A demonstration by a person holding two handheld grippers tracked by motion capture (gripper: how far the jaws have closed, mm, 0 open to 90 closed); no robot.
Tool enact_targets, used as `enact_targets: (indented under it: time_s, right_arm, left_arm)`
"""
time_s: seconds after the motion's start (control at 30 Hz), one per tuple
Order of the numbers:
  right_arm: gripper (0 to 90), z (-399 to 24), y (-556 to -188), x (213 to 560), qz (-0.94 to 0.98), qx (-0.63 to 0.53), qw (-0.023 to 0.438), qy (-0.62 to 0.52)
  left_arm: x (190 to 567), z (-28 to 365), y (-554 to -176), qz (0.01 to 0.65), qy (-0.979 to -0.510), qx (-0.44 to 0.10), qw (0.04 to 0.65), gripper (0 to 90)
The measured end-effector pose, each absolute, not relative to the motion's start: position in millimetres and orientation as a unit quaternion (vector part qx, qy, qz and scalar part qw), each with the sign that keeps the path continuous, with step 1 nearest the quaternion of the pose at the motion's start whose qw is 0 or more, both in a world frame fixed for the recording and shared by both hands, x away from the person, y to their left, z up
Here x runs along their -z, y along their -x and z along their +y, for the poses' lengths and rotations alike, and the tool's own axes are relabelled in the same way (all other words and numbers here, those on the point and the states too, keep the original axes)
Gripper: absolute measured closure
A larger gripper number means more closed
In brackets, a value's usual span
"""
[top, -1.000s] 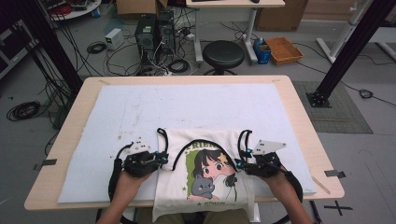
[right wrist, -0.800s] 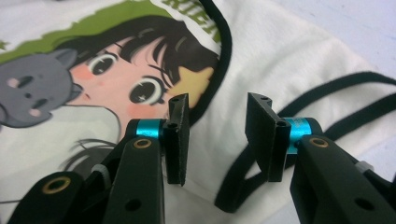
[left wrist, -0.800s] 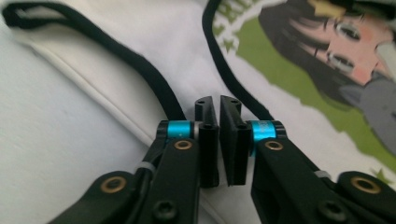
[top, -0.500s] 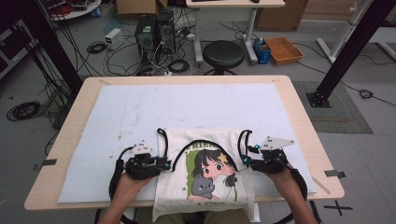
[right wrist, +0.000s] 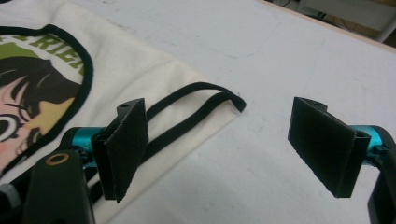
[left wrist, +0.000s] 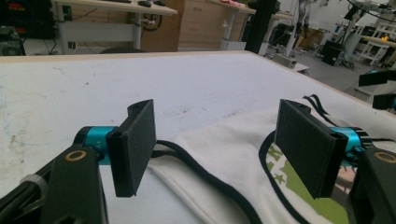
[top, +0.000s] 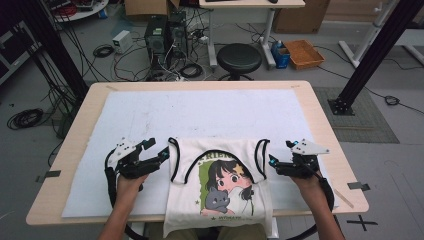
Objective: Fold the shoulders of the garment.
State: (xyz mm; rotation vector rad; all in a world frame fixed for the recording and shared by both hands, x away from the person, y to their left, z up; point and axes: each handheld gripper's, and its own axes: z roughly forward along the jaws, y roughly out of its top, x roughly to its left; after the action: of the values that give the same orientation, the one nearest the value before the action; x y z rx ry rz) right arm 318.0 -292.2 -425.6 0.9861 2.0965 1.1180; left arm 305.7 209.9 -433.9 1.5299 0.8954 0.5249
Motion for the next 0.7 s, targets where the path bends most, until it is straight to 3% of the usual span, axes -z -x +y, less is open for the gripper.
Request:
enact_targets:
  time_s: [0.27, 0.7]
  right_arm:
    - [20.0, -307, -319, 425, 0.751, -0.435, 0.308, -0.39]
    - [20.0, -322, -315, 427, 0.721, -0.449, 0.303, -0.431]
  left_arm:
    - [439, 220, -304, 0.378, -0.663, -0.241, 0.6, 29.2]
    - [436, 226, -299, 0.398, -0.648, -0.252, 0.598, 29.0]
